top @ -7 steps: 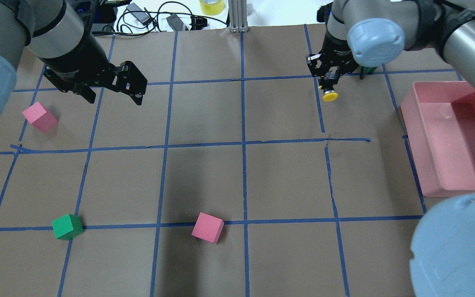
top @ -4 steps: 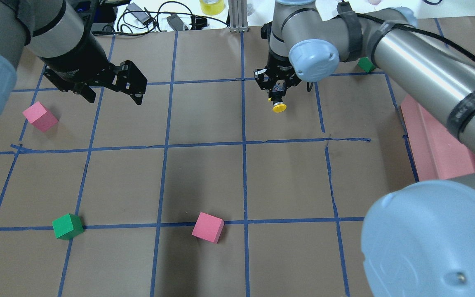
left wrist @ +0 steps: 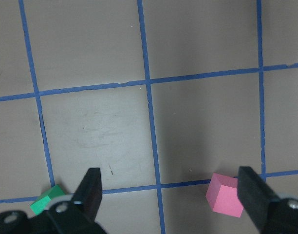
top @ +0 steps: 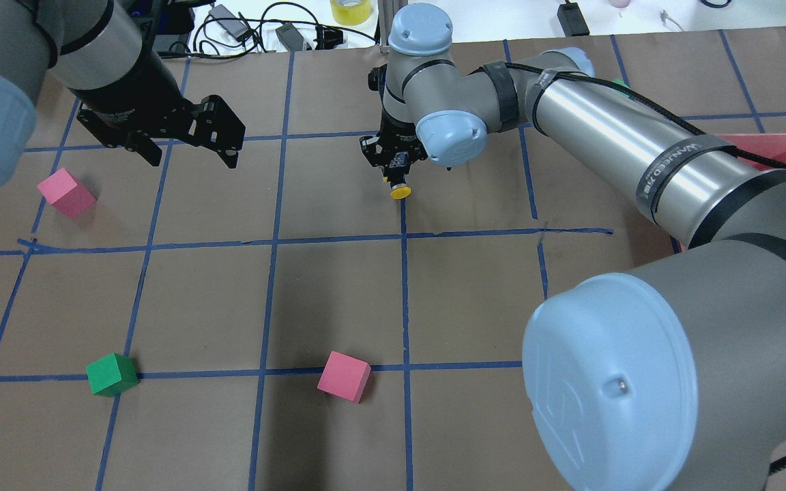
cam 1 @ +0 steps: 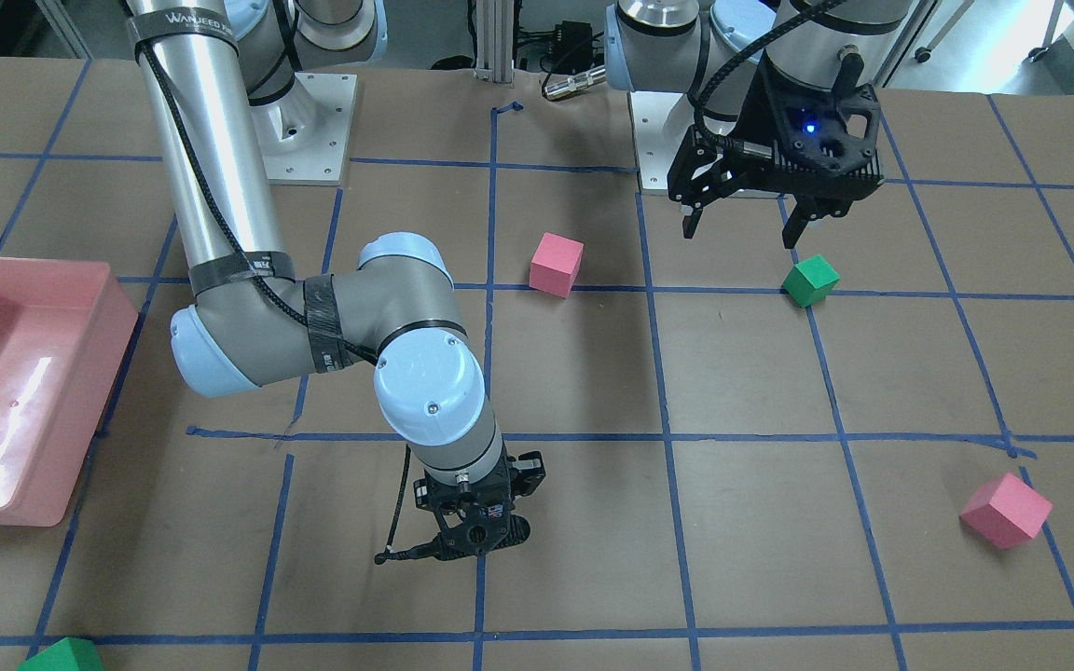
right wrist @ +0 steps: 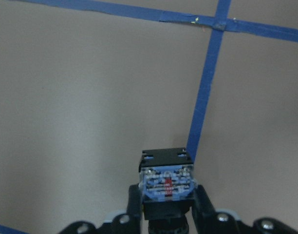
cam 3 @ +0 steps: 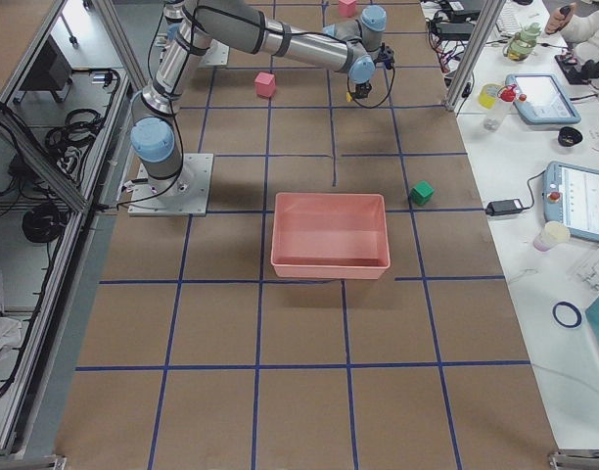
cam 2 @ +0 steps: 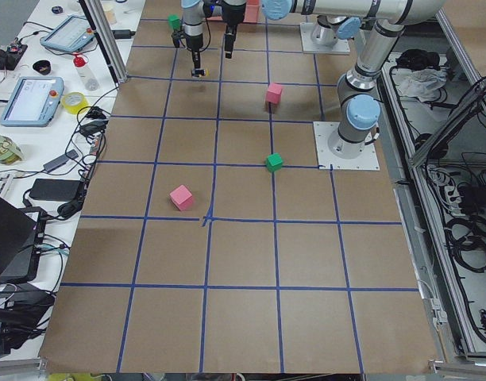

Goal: Align button upright
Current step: 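Lay the button down with the right gripper while the left arm approaches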

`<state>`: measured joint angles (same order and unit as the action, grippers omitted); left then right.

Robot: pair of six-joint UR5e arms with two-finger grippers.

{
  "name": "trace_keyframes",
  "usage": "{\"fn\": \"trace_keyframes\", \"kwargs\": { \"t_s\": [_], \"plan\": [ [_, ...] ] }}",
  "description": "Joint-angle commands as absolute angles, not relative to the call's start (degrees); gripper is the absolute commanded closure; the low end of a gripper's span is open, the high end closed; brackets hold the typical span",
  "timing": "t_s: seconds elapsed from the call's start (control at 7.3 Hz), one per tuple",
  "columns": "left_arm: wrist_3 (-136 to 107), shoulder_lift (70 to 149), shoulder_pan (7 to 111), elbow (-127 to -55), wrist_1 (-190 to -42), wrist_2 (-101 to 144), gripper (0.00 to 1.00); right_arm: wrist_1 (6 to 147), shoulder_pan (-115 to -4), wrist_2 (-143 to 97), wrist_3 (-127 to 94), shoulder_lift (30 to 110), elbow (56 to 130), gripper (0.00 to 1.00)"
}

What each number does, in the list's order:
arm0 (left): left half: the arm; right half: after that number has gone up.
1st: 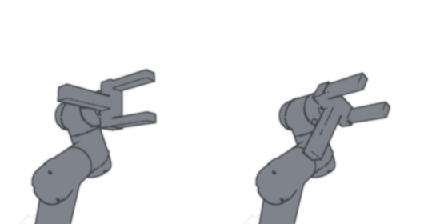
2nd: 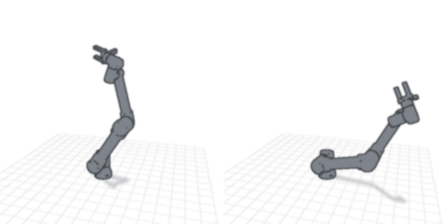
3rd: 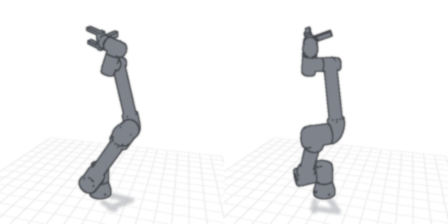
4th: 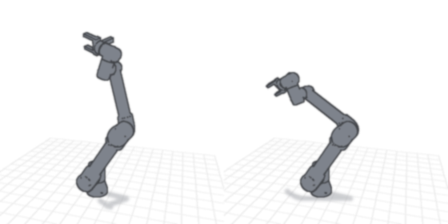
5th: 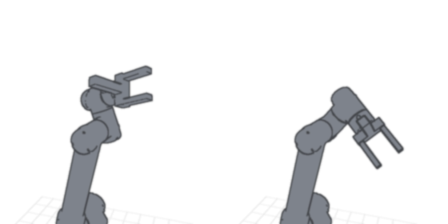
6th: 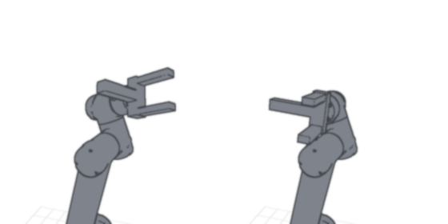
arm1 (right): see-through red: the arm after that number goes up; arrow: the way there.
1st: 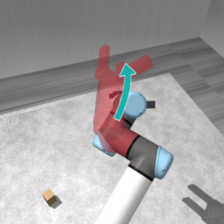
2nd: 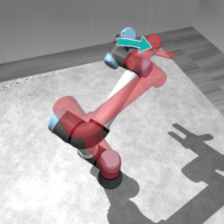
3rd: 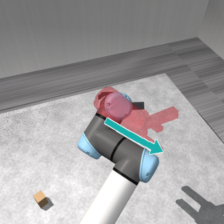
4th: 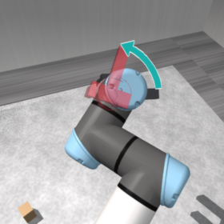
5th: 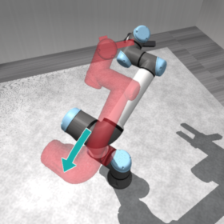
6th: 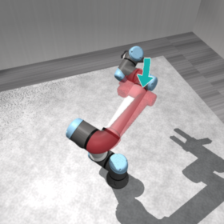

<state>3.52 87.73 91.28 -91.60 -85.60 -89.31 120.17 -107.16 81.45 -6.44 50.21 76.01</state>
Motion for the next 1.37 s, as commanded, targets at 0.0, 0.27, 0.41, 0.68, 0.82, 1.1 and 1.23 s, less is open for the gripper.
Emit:
{"fn": "trace_keyframes", "kwargs": {
  "t_s": [0.0,0.27,0.41,0.68,0.82,1.1,1.23],
  "plan": [
    [3.52,88.15,91.49,-92.37,-81.25,-89.47,0.00,120.32,-107.31,80.51,-7.29,48.87,75.59,1.00],
    [3.16,88.25,91.93,-95.78,-71.50,-90.08,0.00,120.32,-107.49,80.68,-8.26,48.95,76.11,0.70],
    [3.25,88.07,92.11,-97.45,-66.84,-90.00,0.00,120.32,-107.49,80.68,-8.09,49.48,76.37,0.16],
    [3.34,86.49,92.72,-102.10,-57.80,-90.09,0.00,119.18,-107.49,80.68,-8.52,52.89,76.81,0.00],
    [3.17,86.05,94.20,-107.00,-49.39,-90.17,0.00,116.40,-107.49,80.86,-8.87,54.30,77.69,0.00],
    [2.55,87.09,96.06,-120.34,-26.65,-92.97,0.00,115.06,-106.27,83.82,-7.39,59.21,80.06,0.00],
    [2.11,87.71,96.59,-125.20,-19.67,-92.90,0.00,112.61,-103.56,87.15,-5.03,62.28,81.03,0.00]
  ]
}}
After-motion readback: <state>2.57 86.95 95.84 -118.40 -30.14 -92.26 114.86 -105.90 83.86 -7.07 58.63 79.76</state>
